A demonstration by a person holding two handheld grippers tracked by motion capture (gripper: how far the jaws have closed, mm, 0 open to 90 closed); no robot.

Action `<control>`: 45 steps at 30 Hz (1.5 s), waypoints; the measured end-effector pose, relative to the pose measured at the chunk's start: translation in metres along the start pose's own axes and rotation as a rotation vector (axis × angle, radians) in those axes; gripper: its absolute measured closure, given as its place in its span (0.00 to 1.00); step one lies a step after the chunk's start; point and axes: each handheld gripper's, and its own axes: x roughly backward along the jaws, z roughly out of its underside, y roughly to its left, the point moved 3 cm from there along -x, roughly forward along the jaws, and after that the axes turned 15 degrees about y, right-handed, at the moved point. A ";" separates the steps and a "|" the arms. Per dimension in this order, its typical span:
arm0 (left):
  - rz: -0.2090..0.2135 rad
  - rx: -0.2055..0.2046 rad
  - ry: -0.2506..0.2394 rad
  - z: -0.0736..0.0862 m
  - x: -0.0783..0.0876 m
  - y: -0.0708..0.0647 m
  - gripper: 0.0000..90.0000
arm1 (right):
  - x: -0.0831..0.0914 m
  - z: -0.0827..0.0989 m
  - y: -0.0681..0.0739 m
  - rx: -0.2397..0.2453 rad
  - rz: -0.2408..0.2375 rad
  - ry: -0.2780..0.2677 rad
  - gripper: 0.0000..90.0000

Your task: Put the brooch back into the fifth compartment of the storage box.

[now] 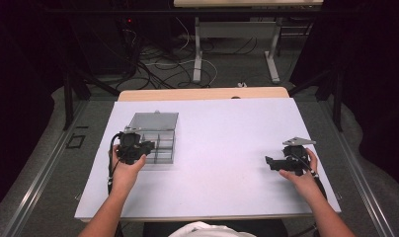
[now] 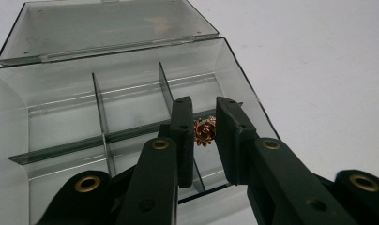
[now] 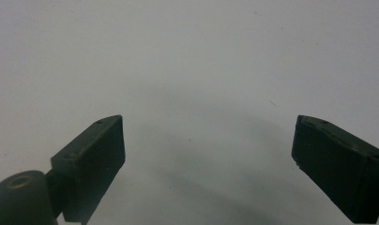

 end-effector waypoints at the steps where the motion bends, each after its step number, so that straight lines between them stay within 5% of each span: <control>1: 0.000 0.006 -0.001 0.001 0.000 0.001 0.86 | 0.000 0.000 0.000 0.000 0.000 0.000 0.11; 29: 0.000 0.064 0.025 0.011 -0.006 0.022 0.86 | 0.000 0.000 0.000 0.001 0.002 0.001 0.11; 45: 0.002 0.052 0.076 0.015 -0.015 0.026 0.86 | 0.000 0.000 0.000 0.002 0.000 0.000 0.11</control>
